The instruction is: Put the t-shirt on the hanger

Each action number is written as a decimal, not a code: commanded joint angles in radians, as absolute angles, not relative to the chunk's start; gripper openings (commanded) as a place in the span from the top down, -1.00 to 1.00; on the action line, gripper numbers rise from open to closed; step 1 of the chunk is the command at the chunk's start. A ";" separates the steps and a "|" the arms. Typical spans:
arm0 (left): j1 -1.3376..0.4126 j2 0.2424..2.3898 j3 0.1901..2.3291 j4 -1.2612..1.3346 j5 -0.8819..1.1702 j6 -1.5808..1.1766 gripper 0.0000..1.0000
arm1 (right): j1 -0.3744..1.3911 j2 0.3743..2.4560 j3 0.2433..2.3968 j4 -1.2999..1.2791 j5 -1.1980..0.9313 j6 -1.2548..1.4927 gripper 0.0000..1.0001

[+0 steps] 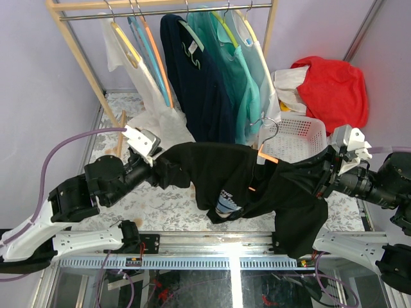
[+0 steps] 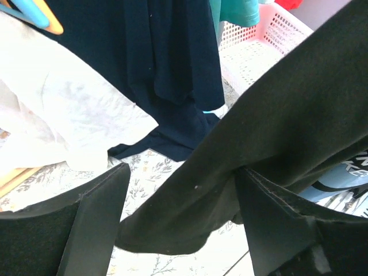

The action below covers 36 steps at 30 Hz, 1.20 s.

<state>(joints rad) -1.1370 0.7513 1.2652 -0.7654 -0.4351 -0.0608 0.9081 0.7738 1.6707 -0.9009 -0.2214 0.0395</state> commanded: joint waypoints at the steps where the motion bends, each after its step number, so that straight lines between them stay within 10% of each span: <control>1: -1.133 0.755 1.265 -0.653 -0.437 -0.016 -0.14 | 0.904 0.764 1.691 -0.817 -0.229 0.061 1.00; 4: -1.132 0.743 1.283 -0.686 -0.478 -0.045 0.87 | 0.904 0.764 1.694 -0.821 -0.213 0.058 1.00; 6: -1.132 0.722 1.289 -0.699 -0.523 -0.073 1.00 | 0.906 0.763 1.692 -0.819 -0.204 0.056 1.00; 26: -1.133 0.603 1.388 -0.844 -0.880 -0.293 1.00 | 0.905 0.755 1.675 -0.705 -0.041 0.055 1.00; 32: -1.132 0.676 1.477 -0.834 -0.853 -0.238 0.25 | 0.905 0.809 1.771 -0.677 0.044 0.030 1.00; 36: -1.133 0.734 1.561 -0.834 -0.861 -0.192 0.11 | 0.906 0.847 1.845 -0.644 0.124 0.006 1.00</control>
<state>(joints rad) -1.1370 0.6914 1.4841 -0.8627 -0.8314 -0.2379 0.9077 0.8165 1.7458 -0.8310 0.0032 0.0307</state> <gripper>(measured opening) 0.424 0.171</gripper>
